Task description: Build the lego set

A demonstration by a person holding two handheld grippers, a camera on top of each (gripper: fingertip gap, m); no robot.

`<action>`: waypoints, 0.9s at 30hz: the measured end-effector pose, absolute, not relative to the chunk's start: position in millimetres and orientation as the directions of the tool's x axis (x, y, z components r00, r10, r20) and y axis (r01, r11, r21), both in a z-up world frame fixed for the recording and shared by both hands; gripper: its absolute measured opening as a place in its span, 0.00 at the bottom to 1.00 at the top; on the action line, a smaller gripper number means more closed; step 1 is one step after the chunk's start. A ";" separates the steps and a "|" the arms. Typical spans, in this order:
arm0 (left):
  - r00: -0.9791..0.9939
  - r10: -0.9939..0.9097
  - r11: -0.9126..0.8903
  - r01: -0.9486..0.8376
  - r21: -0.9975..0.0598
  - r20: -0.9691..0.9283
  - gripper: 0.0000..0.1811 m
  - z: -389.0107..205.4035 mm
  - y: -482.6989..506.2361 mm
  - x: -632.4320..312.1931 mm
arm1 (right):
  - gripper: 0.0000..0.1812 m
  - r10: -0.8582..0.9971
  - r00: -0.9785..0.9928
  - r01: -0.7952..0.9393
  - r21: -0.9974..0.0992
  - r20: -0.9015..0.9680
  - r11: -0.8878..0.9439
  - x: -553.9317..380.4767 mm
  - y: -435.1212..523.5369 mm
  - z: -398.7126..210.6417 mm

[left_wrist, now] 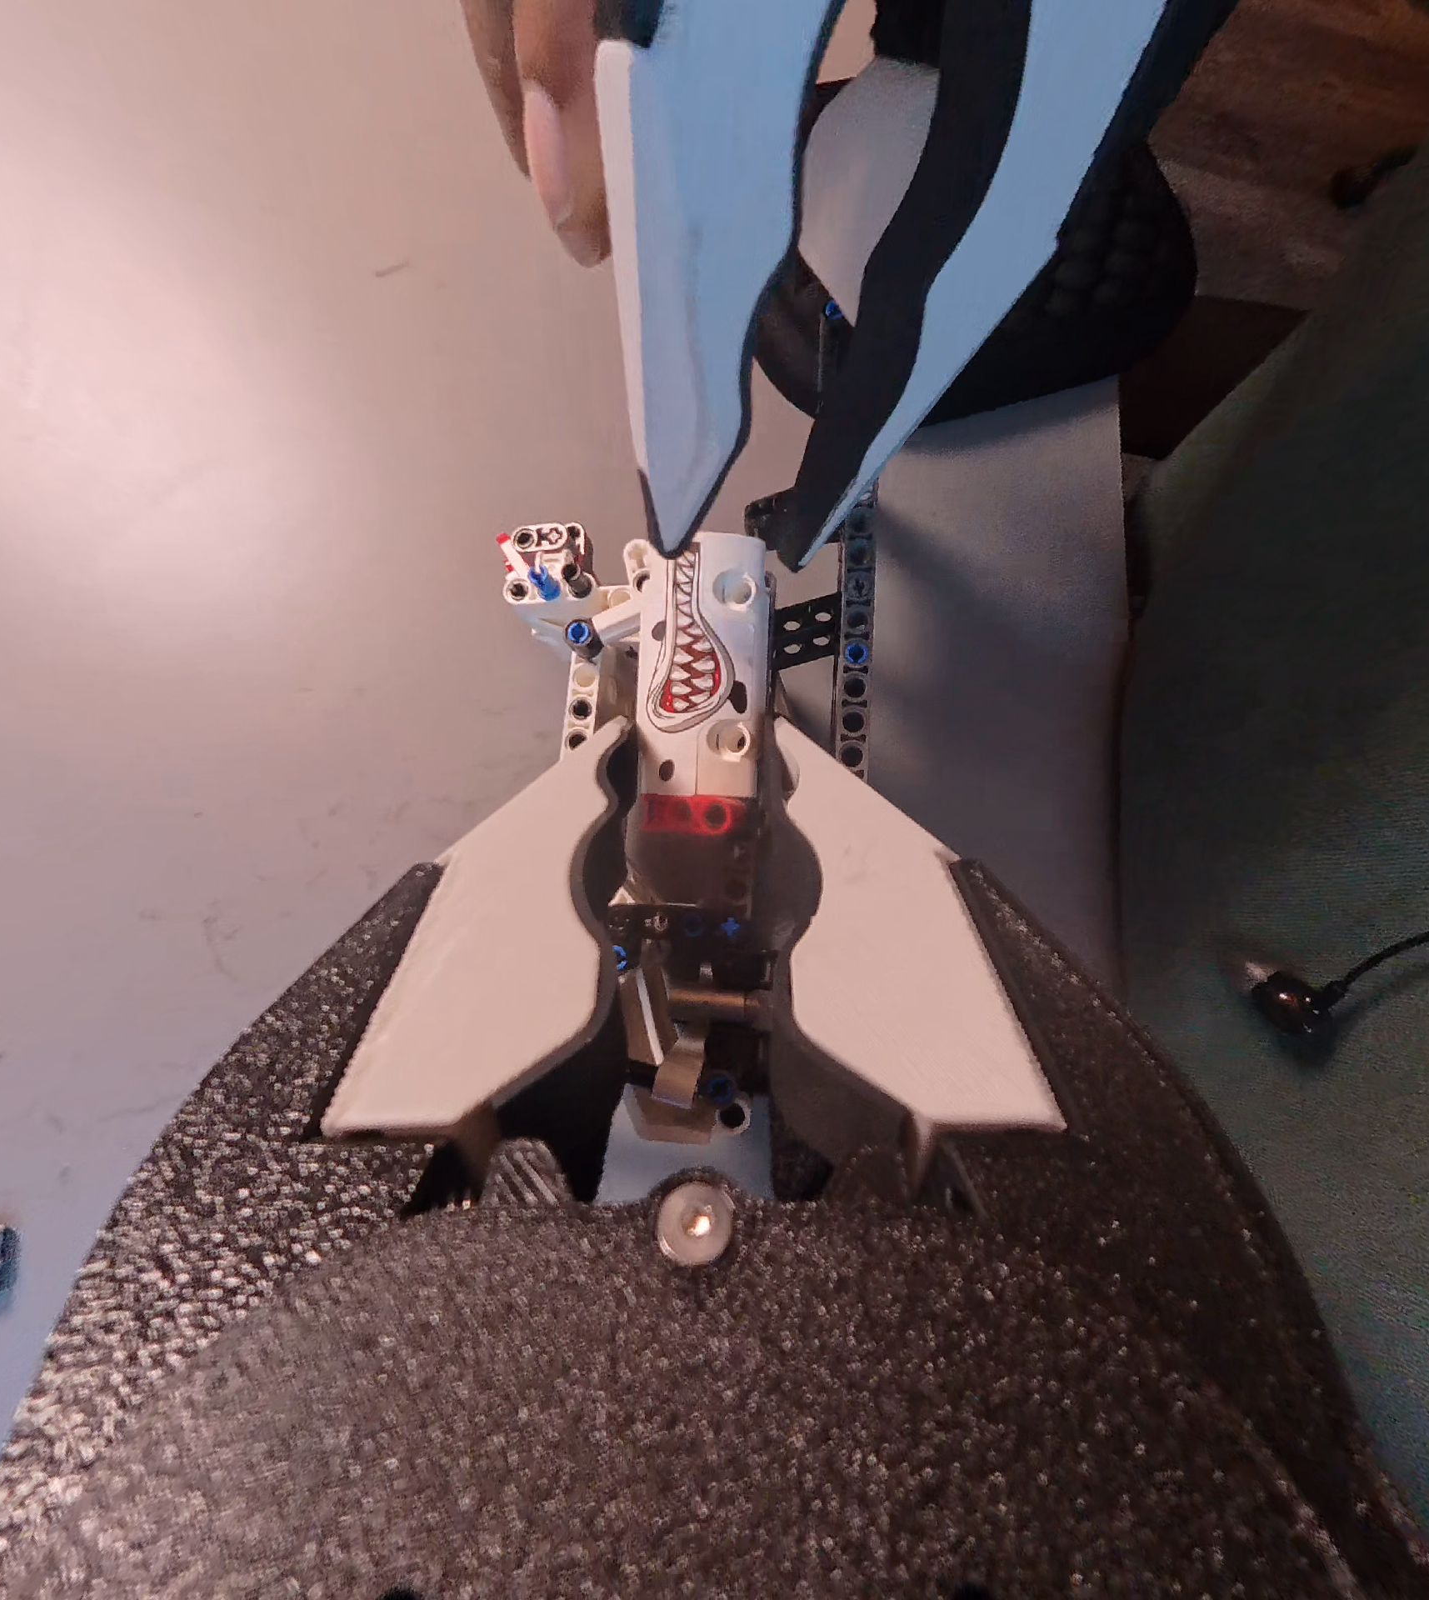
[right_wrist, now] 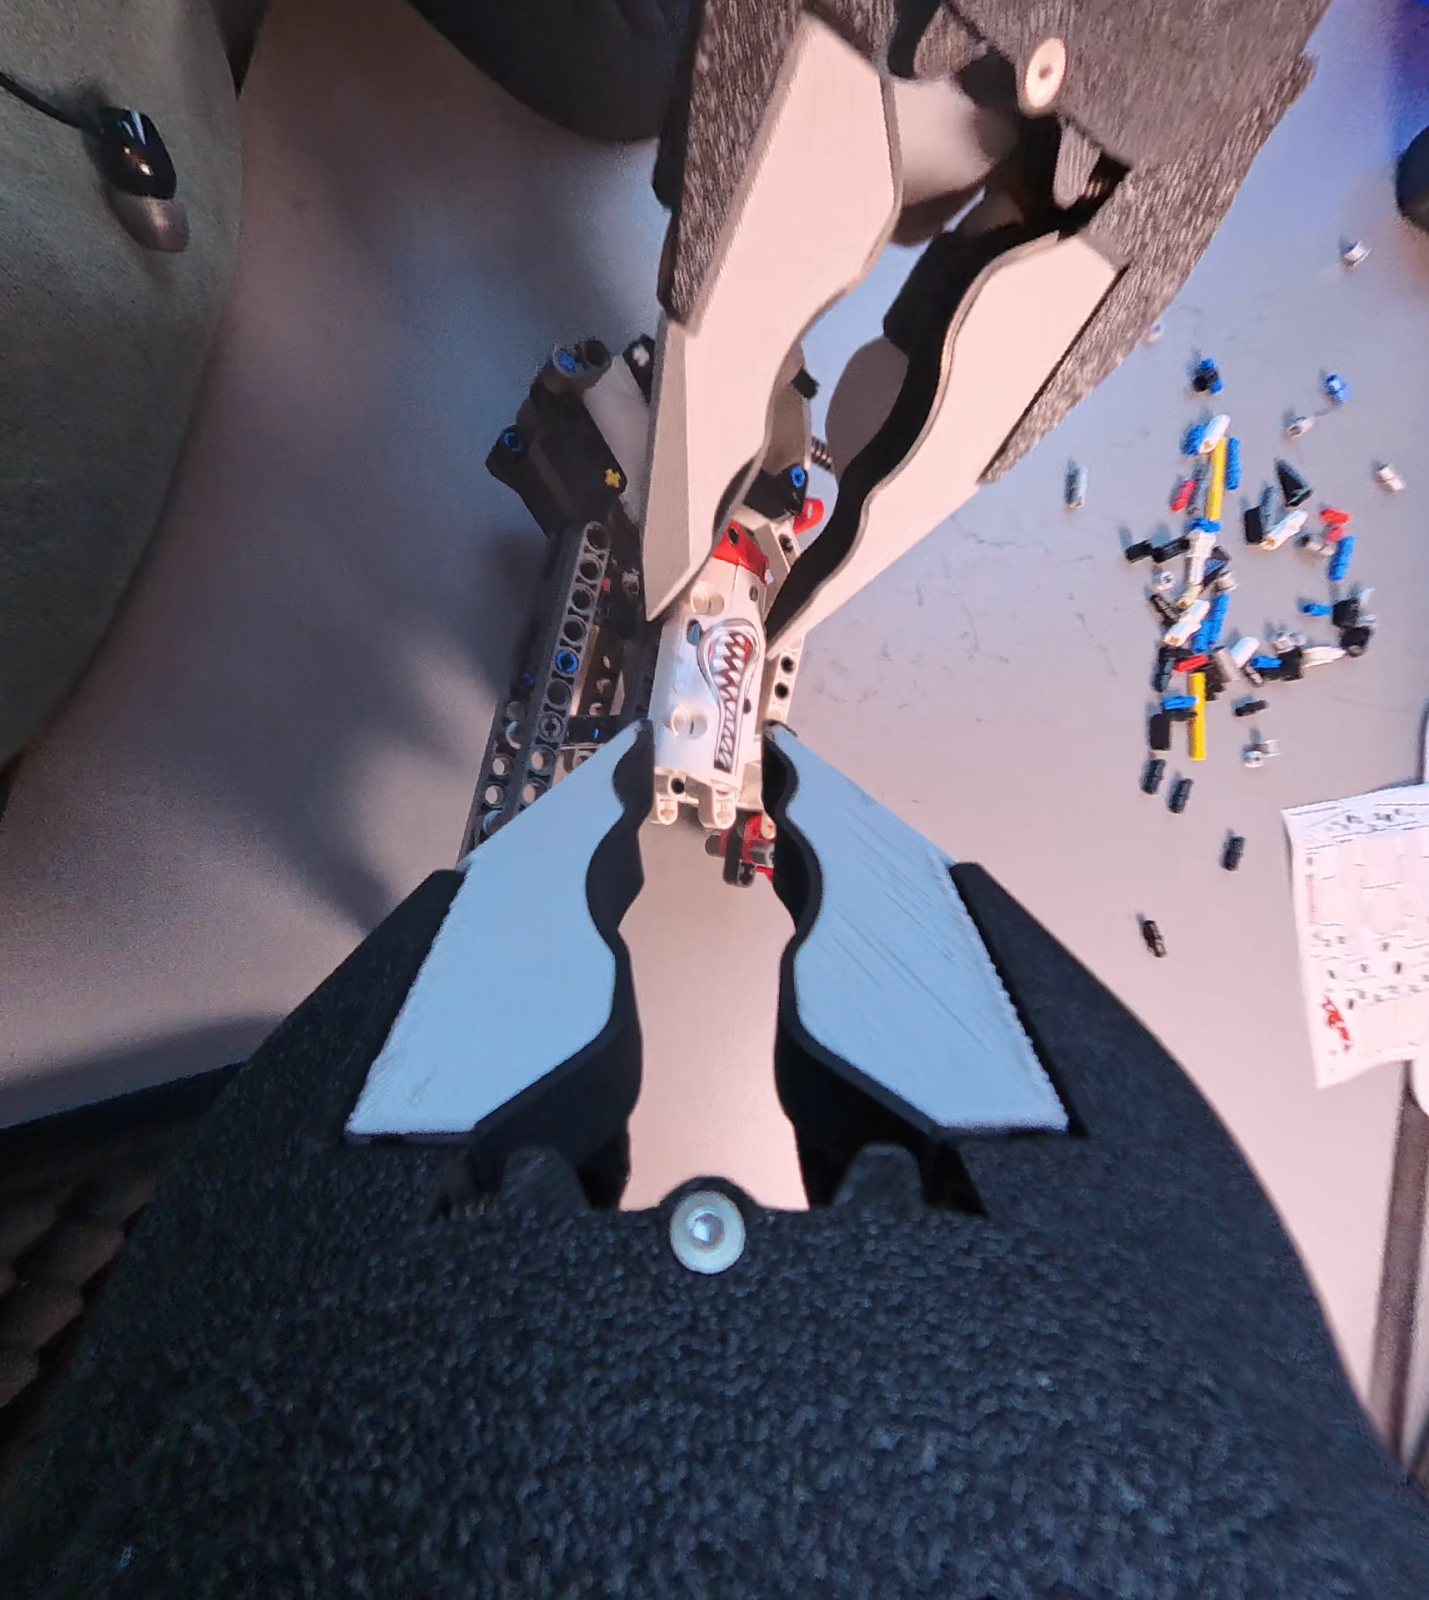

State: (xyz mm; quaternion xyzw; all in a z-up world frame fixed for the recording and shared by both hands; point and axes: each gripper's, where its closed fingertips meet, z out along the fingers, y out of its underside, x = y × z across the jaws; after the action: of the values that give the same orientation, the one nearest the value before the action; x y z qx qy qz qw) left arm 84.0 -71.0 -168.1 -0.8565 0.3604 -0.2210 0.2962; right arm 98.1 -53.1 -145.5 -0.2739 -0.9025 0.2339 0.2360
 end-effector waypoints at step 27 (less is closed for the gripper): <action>0.605 -0.786 -0.537 -0.567 -0.625 0.126 0.15 -168.6 -73.2 89.2 | 0.16 0.223 -0.805 0.170 -0.146 0.549 0.975 111.4 -60.4 -157.0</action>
State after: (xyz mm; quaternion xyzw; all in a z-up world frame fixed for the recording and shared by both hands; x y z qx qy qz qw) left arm 89.2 -73.2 -168.6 -0.8533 0.3965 -0.2005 0.2729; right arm 111.4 -60.4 -157.0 -0.1035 -0.9491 0.0450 0.2942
